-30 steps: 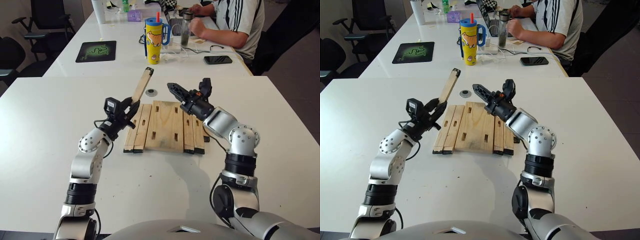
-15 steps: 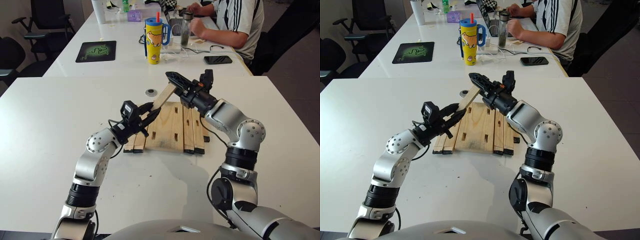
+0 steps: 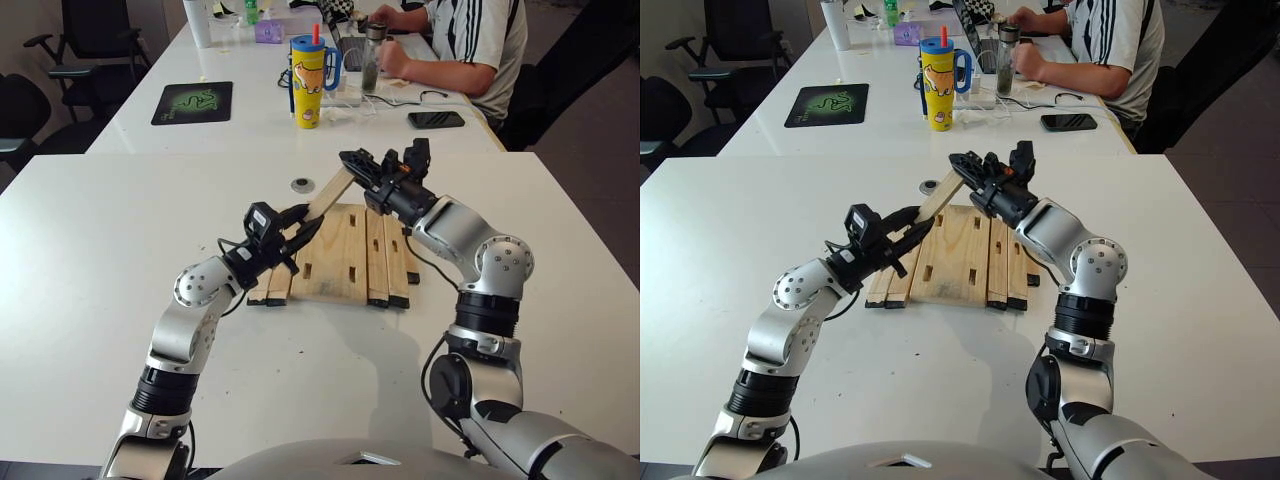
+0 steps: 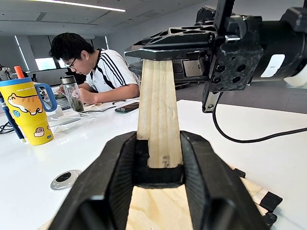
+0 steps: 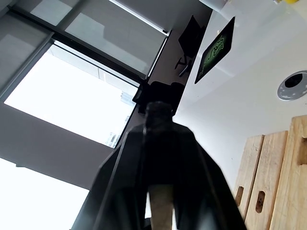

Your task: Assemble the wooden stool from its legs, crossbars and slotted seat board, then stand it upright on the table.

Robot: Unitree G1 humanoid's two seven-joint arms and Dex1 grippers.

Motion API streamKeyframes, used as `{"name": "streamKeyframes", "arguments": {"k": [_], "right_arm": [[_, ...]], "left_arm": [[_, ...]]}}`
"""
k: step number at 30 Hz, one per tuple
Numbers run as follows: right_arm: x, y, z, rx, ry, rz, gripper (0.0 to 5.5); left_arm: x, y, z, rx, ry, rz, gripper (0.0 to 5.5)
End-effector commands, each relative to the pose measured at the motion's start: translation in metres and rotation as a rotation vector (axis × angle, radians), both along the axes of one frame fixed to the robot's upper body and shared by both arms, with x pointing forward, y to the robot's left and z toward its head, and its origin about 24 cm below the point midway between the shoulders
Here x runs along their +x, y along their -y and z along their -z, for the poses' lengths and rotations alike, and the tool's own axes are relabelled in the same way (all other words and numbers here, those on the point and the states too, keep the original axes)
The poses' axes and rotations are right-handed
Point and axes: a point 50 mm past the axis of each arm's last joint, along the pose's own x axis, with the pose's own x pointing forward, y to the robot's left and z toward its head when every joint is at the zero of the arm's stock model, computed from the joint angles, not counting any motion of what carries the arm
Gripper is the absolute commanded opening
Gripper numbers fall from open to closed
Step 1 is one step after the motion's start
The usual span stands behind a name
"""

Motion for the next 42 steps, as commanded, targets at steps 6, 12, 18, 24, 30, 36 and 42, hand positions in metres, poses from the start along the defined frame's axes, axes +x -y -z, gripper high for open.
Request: {"name": "streamKeyframes", "arguments": {"k": [6, 12, 18, 24, 30, 36, 42], "right_arm": [[0.0, 0.001, -0.007, -0.026, 0.046, 0.025, 0.44], [0.002, 0.02, -0.002, -0.243, 0.146, 0.199, 0.44], [-0.001, 0.033, 0.04, -0.522, 0.137, 0.412, 0.44], [-0.002, 0.037, 0.065, -0.618, 0.102, 0.533, 0.44], [0.0, 0.038, 0.071, -0.636, 0.097, 0.605, 0.44], [-0.002, 0.04, 0.076, -0.65, 0.078, 0.629, 0.44], [-0.005, 0.041, 0.08, -0.668, 0.061, 0.645, 0.44]], "left_arm": [[-0.001, -0.002, 0.003, 0.013, -0.012, -0.019, 1.69], [0.003, -0.011, 0.006, -0.017, -0.036, -0.085, 2.56], [0.011, -0.025, 0.009, -0.076, -0.056, -0.221, 1.64], [0.015, -0.032, 0.014, -0.08, -0.077, -0.289, 0.68], [0.016, -0.036, 0.022, -0.077, -0.12, -0.339, 0.0], [0.018, -0.04, 0.026, -0.068, -0.139, -0.388, 0.0], [0.019, -0.044, 0.026, -0.072, -0.145, -0.433, 0.0]]}}
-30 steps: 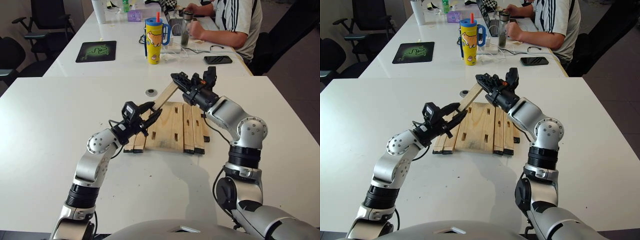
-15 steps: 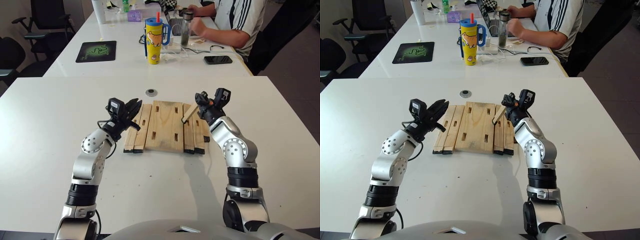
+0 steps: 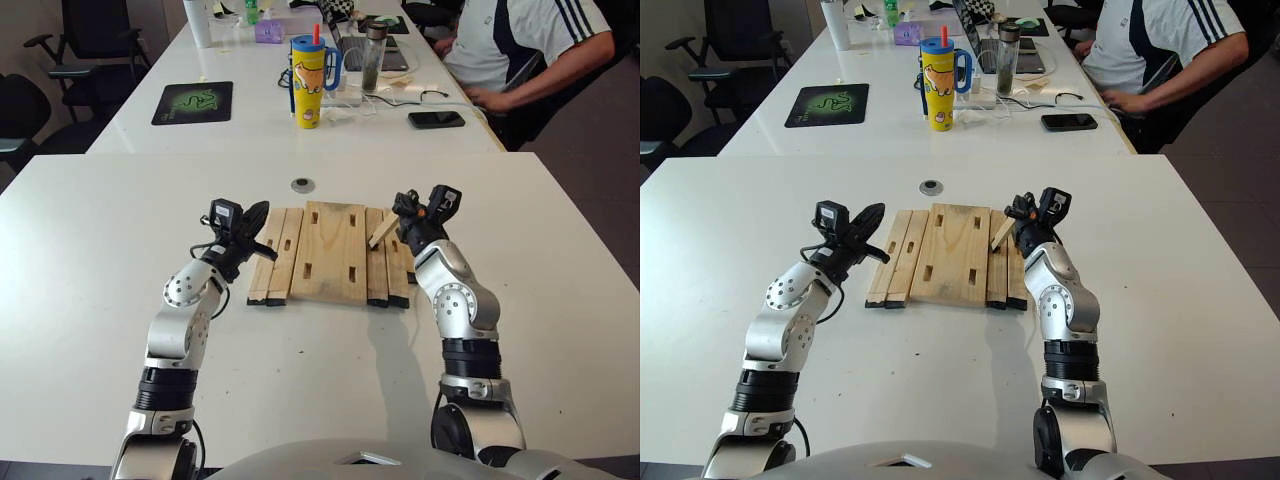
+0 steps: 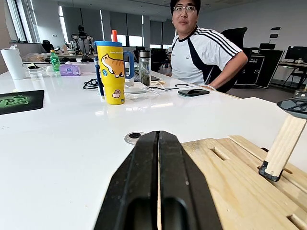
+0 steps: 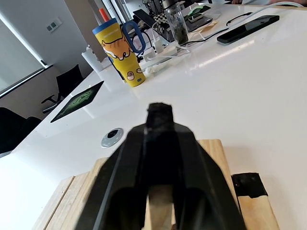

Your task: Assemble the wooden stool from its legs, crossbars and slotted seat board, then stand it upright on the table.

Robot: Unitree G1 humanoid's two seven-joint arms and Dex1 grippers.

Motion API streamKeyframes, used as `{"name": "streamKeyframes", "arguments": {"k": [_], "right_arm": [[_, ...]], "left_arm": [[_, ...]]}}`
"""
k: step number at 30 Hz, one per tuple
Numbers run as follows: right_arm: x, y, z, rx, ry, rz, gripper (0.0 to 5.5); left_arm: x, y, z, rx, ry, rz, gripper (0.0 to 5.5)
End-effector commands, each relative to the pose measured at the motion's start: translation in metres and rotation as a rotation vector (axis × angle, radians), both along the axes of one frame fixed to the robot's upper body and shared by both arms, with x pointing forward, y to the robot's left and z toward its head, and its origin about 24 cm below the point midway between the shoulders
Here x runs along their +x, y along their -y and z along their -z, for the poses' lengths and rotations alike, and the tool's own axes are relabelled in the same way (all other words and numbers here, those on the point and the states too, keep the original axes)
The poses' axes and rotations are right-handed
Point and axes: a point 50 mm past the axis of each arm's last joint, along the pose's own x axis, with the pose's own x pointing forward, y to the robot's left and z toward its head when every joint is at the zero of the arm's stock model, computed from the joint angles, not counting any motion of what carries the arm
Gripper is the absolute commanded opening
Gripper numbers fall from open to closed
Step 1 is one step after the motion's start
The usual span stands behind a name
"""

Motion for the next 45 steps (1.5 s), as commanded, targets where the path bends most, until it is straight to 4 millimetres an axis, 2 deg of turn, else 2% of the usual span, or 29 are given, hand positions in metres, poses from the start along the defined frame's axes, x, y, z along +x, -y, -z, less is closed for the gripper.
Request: {"name": "streamKeyframes", "arguments": {"k": [1, 10, 20, 25, 31, 35, 40, 45], "right_arm": [[-0.004, 0.004, 0.006, -0.007, -0.023, 0.033, 0.44], [-0.007, 0.009, 0.012, -0.04, -0.056, 0.065, 0.44], [-0.01, 0.015, 0.021, -0.086, -0.096, 0.1, 0.44], [-0.011, 0.021, 0.033, -0.136, -0.108, 0.111, 0.44], [-0.008, 0.014, 0.032, -0.269, -0.042, -0.032, 0.44], [-0.013, 0.009, 0.047, -0.36, -0.081, -0.182, 0.44], [-0.023, 0.02, 0.06, -0.411, -0.112, -0.265, 0.44], [-0.03, 0.032, 0.063, -0.467, -0.104, -0.334, 0.44]], "left_arm": [[0.001, -0.005, 0.004, 0.002, -0.024, -0.045, 0.0], [0.001, -0.01, 0.005, -0.019, -0.046, -0.116, 0.0], [-0.008, -0.009, 0.017, -0.026, -0.092, -0.154, 0.0], [-0.01, -0.009, 0.017, -0.028, -0.097, -0.162, 0.0], [-0.013, -0.009, 0.018, -0.025, -0.107, -0.158, 0.0], [-0.014, -0.009, 0.02, -0.02, -0.117, -0.154, 0.0], [-0.013, -0.01, 0.018, -0.015, -0.113, -0.153, 0.0], [-0.012, -0.008, 0.018, -0.016, -0.111, -0.148, 0.0]]}}
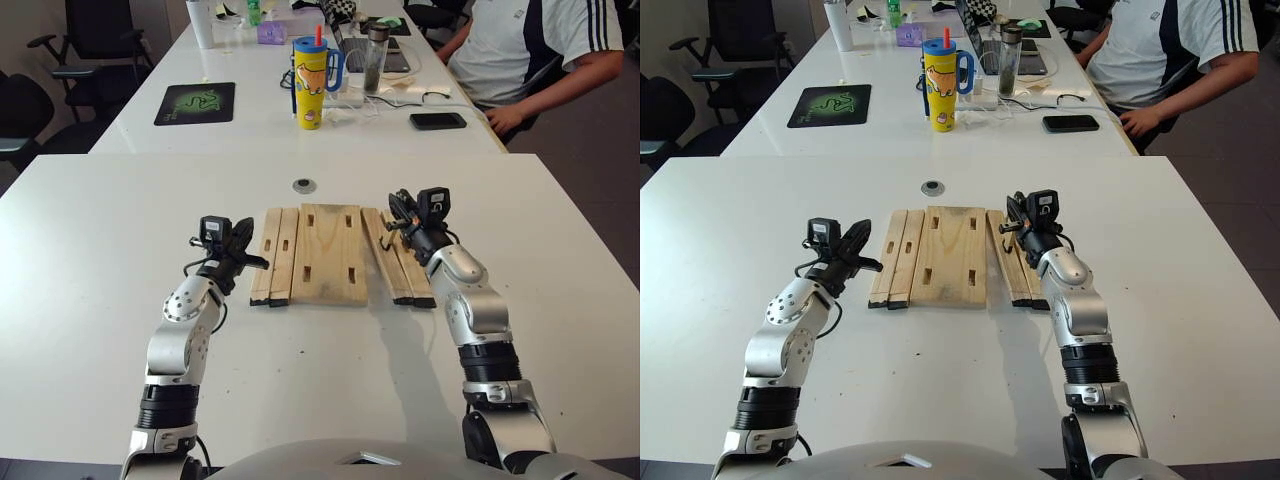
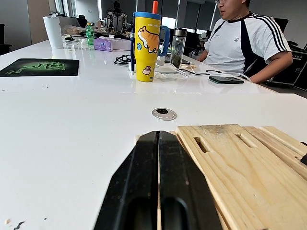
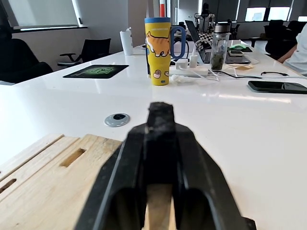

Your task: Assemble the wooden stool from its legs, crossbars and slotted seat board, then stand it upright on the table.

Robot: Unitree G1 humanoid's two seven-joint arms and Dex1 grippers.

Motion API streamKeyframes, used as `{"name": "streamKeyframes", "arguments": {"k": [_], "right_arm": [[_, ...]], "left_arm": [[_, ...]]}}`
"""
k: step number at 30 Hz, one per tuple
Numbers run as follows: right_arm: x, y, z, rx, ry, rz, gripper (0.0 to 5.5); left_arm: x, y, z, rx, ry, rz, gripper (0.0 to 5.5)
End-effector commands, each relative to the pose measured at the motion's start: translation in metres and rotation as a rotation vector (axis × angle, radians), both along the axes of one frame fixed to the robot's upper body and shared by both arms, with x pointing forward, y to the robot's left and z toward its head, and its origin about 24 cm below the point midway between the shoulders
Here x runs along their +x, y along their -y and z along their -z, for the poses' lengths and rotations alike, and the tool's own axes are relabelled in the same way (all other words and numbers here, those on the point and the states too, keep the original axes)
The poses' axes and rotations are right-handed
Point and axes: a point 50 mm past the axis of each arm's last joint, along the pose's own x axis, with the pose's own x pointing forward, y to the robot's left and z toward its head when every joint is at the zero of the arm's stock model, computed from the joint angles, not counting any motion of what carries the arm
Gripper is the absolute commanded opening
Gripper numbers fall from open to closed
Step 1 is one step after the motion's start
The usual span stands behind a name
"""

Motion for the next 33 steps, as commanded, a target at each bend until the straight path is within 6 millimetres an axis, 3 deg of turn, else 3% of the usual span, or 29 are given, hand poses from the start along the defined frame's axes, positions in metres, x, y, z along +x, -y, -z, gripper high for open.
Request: {"name": "streamKeyframes", "arguments": {"k": [1, 7, 17, 23, 29, 33], "right_arm": [[-0.023, 0.02, 0.051, -0.103, -0.233, -0.016, 0.44], [-0.016, 0.028, 0.042, -0.143, -0.172, -0.005, 0.44], [-0.011, 0.015, 0.026, 0.02, -0.045, 0.044, 0.43], [-0.013, 0.018, 0.02, 0.068, 0.015, 0.116, 0.43], [-0.012, 0.019, 0.025, 0.058, 0.017, 0.134, 0.43], [-0.017, 0.016, 0.04, 0.027, -0.034, 0.128, 0.43]], "left_arm": [[0.001, 0.0, -0.002, 0.017, 0.004, 0.005, 0.0], [-0.001, 0.0, -0.001, 0.013, 0.008, -0.004, 0.0], [0.001, 0.002, -0.002, 0.007, 0.017, 0.002, 0.0], [0.0, 0.003, -0.002, 0.004, 0.019, 0.007, 0.0], [0.0, 0.003, -0.002, 0.004, 0.022, 0.009, 0.0], [0.0, 0.003, -0.003, 0.002, 0.022, 0.007, 0.0]]}}
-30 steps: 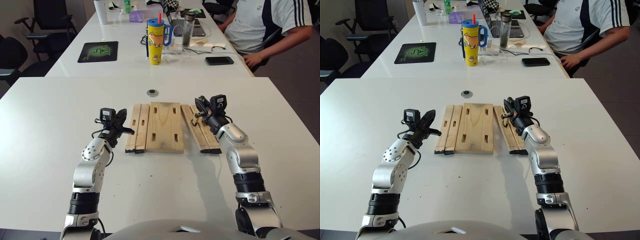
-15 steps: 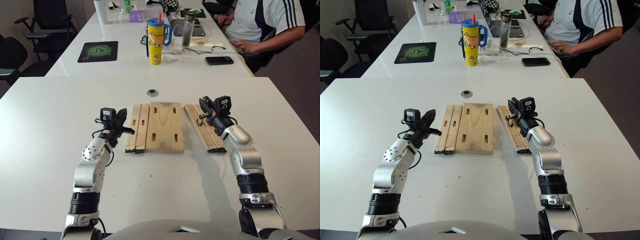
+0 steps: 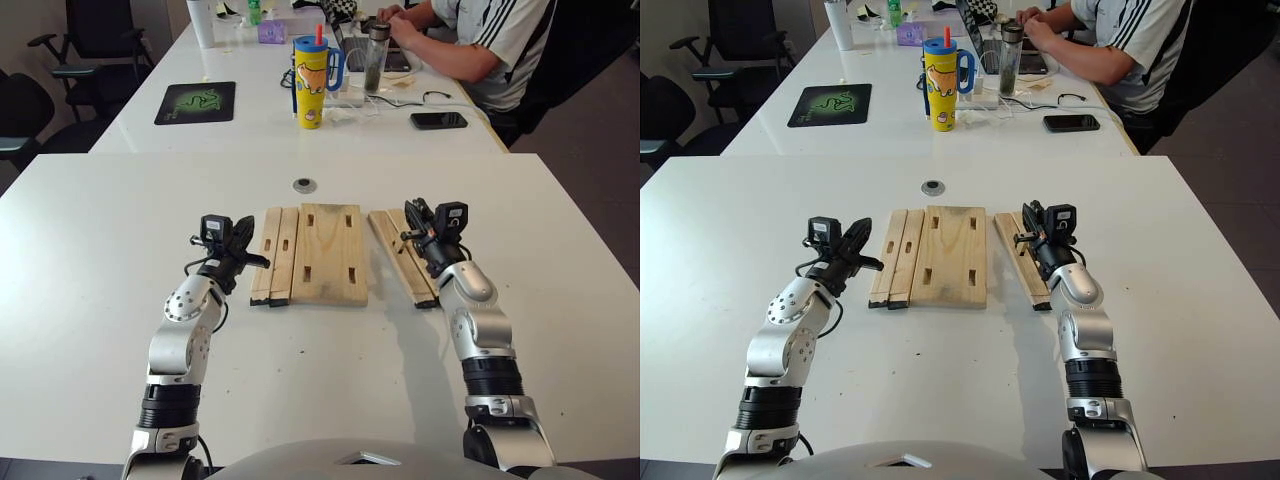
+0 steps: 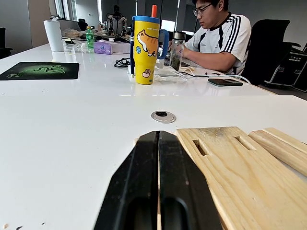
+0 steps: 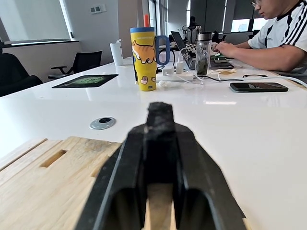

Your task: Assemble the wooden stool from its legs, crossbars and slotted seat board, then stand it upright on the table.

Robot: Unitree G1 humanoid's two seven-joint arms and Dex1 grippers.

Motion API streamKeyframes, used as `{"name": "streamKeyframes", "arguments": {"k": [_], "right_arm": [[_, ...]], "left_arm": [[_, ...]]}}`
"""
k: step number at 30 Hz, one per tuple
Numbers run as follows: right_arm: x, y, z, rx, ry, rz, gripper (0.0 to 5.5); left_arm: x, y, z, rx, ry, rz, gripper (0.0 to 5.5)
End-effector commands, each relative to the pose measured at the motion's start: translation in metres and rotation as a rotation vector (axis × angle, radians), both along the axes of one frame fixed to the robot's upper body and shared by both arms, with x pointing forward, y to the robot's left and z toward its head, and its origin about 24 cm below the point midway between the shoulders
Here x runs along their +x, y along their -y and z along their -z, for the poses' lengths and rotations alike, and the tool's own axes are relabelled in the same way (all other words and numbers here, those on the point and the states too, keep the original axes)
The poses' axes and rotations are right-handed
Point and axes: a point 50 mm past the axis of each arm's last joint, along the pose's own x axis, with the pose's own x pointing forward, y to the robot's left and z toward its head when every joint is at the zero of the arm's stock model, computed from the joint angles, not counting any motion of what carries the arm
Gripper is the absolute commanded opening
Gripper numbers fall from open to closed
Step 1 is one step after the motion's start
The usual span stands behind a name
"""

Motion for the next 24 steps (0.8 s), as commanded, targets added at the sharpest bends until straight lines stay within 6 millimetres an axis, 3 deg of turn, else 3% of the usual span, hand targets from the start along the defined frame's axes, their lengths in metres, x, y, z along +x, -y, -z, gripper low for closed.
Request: {"name": "streamKeyframes", "arguments": {"k": [1, 7, 12, 16, 19, 24], "right_arm": [[-0.012, -0.001, 0.031, -0.048, -0.123, 0.012, 0.43], [-0.028, 0.001, 0.051, -0.115, -0.115, 0.021, 0.43], [-0.031, 0.002, 0.05, -0.148, -0.084, 0.04, 0.43], [-0.019, -0.004, 0.027, -0.12, -0.014, 0.045, 0.43], [-0.01, -0.009, 0.004, -0.084, 0.048, 0.053, 1.09], [0.001, -0.013, -0.039, -0.046, 0.159, 0.086, 1.43]], "left_arm": [[0.0, 0.001, -0.001, 0.002, 0.006, 0.002, 0.0], [0.0, 0.001, -0.001, 0.001, 0.003, 0.004, 0.0], [-0.001, 0.0, -0.001, 0.003, 0.001, 0.005, 0.0], [-0.001, 0.0, -0.001, 0.003, 0.001, 0.002, 0.0], [-0.001, -0.001, -0.001, 0.003, 0.0, 0.001, 0.0], [-0.001, 0.0, -0.001, 0.001, 0.0, -0.002, 0.0]]}}
